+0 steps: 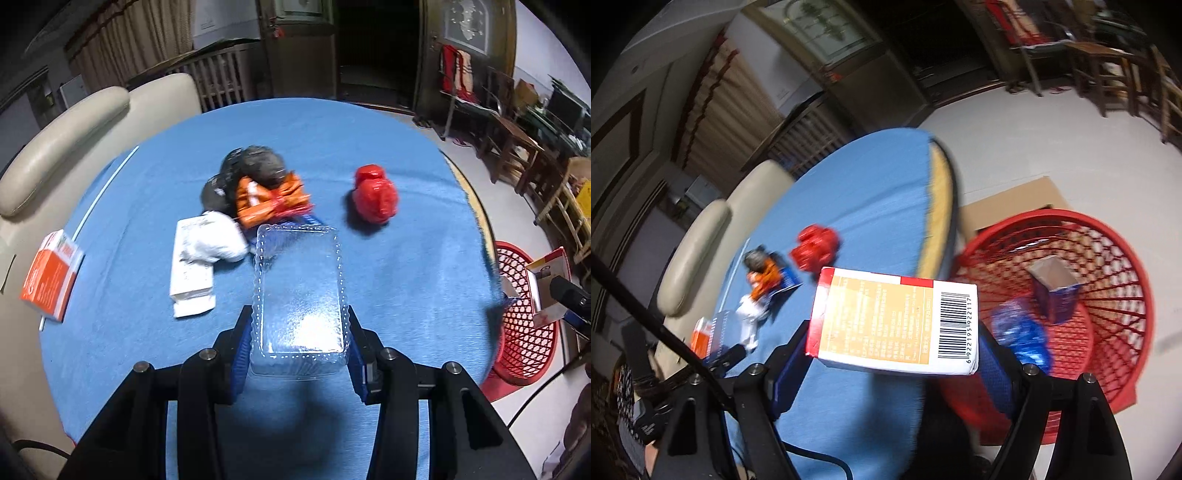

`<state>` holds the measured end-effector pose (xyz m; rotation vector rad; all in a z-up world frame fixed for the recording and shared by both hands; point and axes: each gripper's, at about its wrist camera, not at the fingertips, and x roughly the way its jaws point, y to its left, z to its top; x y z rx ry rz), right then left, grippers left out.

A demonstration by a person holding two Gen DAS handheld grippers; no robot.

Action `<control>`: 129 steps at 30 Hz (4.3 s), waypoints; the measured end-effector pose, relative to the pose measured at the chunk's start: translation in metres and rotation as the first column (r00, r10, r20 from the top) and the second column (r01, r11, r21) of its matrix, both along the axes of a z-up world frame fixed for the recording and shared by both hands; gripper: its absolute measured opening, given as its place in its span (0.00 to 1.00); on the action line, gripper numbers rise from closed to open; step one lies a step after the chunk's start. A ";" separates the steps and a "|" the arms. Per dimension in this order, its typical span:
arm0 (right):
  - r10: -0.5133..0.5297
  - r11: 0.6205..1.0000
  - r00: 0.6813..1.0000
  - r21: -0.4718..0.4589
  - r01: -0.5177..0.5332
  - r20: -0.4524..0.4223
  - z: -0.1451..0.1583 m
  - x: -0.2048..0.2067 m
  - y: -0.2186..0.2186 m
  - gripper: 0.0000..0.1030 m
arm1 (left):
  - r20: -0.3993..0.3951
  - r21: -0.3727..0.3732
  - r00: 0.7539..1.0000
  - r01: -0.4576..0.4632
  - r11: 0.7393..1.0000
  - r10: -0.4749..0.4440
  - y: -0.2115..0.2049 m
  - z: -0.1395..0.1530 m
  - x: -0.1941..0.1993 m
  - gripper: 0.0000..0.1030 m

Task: Collect trash
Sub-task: 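Carry the medicine box into the red basket and open the right tool while the left tool carries the container, then lower the clear container over the red basket and open the left tool, then grasp the white medicine box with the left tool while the right tool grasps the crumpled white paper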

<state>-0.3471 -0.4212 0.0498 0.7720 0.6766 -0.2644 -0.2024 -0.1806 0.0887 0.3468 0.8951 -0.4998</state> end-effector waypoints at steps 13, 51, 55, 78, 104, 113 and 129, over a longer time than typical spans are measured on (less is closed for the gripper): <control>-0.206 0.978 0.971 -0.048 0.201 -0.123 -0.036 -0.045 -0.064 0.82 | 0.002 -0.005 0.994 0.112 0.994 -0.112 -0.045 0.007 -0.021 0.45; -0.488 0.872 0.873 0.037 0.488 -0.015 -0.027 -0.141 -0.127 0.98 | 0.004 0.000 0.896 0.445 0.896 -0.445 -0.186 0.016 -0.103 0.47; -0.488 0.872 0.873 0.036 0.488 -0.006 -0.024 -0.142 -0.126 0.98 | -0.002 0.013 0.873 0.488 0.873 -0.488 -0.208 0.010 -0.114 0.48; -0.328 0.944 0.945 -0.035 0.327 -0.011 0.002 -0.081 -0.086 0.98 | -0.092 0.000 0.946 0.312 0.950 -0.311 -0.144 -0.001 -0.055 0.75; 0.097 0.976 0.986 -0.179 -0.121 -0.138 0.022 0.058 0.072 0.98 | -0.158 -0.070 0.965 -0.221 0.973 0.208 0.073 -0.046 0.102 0.75; 0.142 0.966 0.973 -0.190 -0.177 -0.181 0.019 0.073 0.091 0.98 | -0.119 -0.051 0.973 -0.206 0.977 0.199 0.072 -0.058 0.134 0.45; 0.552 0.755 0.818 -0.322 -0.572 -0.159 0.029 0.233 0.225 0.98 | -0.157 -0.102 0.911 -0.399 0.911 0.381 0.191 -0.067 0.135 0.45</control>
